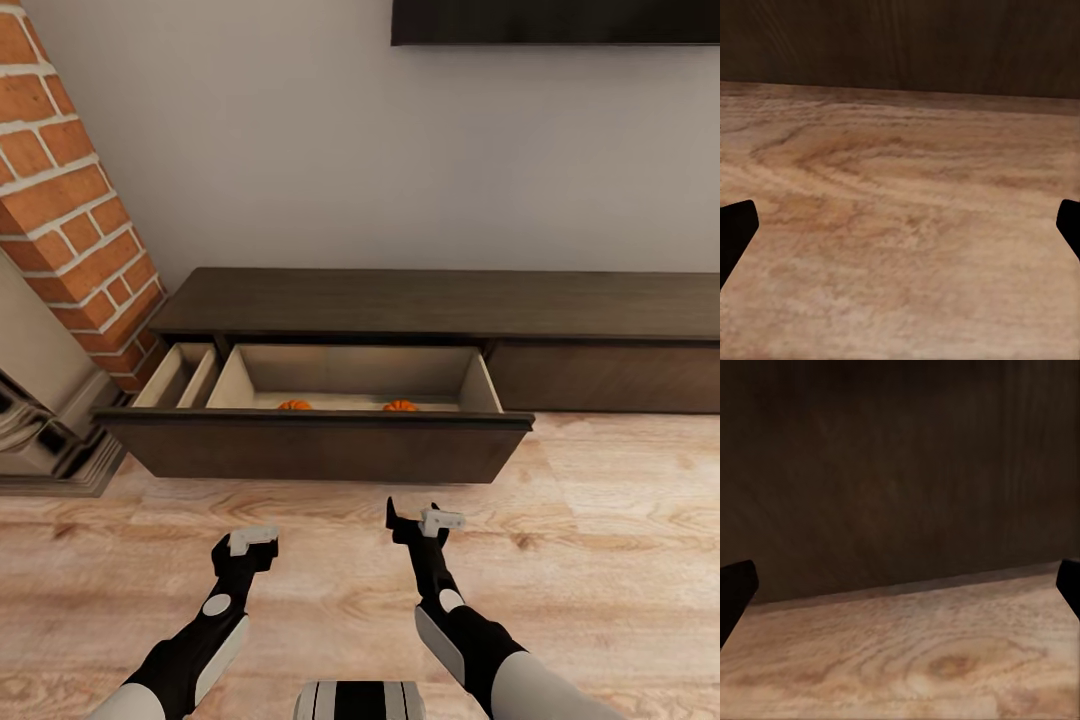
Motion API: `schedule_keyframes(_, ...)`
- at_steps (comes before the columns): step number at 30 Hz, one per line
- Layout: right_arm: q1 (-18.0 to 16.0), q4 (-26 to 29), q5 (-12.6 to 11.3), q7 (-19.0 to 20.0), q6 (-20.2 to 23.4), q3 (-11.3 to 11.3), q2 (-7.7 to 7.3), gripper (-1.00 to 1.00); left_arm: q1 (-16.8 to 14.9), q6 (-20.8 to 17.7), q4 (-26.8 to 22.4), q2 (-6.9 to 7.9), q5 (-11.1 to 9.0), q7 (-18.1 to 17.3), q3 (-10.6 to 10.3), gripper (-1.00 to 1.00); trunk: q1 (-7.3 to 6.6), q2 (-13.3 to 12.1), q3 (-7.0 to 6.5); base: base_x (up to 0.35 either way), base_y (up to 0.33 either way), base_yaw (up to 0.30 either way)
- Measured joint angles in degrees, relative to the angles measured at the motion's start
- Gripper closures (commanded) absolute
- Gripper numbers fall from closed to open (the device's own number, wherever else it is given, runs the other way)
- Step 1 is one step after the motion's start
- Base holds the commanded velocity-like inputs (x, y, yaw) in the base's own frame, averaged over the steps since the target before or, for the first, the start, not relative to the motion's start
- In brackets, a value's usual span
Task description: Place each of the two pumpkins and all three candles from the living room inside a cabinet in the living room (use any cabinet), then make sure every cabinet is closed, and position the cauldron so it is next to a table in the living room.
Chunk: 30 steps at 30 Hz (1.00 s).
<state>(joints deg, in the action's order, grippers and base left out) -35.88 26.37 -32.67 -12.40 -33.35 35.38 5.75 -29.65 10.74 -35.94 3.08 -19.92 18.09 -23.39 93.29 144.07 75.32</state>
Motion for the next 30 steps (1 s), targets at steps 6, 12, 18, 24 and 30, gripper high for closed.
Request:
schedule_keyframes(6, 0.00, -0.18, -0.03, -0.03, 0.08, -0.08, 0.00, -1.00, 0.00, -0.08, 0.00, 0.06, -0.08, 0.02, 0.23, -1.00, 0.00, 0.00, 0.00, 0.194, 0.000, 0.000)
schedule_keyframes(12, 0.00, -0.40, 0.02, 0.03, 0.37, -0.02, -0.41, -1.00, -0.04, -0.13, -0.06, 0.02, -0.16, 0.12, 0.64, -1.00, 0.01, 0.00, 0.00, 0.033, 0.000, 0.000)
schedule_keyframes(18, 0.00, -0.20, 0.14, 1.11, 0.43, 0.06, -0.53, -1.00, -0.13, -0.52, -0.60, -0.25, -0.15, 0.12, 0.75, -1.00, 0.01, 0.00, 0.00, 0.003, 0.000, 0.000)
schedule_keyframes(24, 0.00, -0.09, 0.05, 3.77, 0.40, 0.00, -0.51, -1.00, -0.32, -0.98, -2.16, -0.58, -0.11, 0.08, 0.68, -1.00, 0.01, 0.00, 0.00, 0.000, 0.000, 0.000)
schedule_keyframes(30, 0.00, -0.14, 0.05, 4.02, 0.49, -0.01, -0.45, -1.00, -0.35, -0.99, -4.39, -0.63, 0.00, 0.01, 0.37, -1.00, 0.01, 0.00, 0.00, 0.001, 0.000, 0.000)
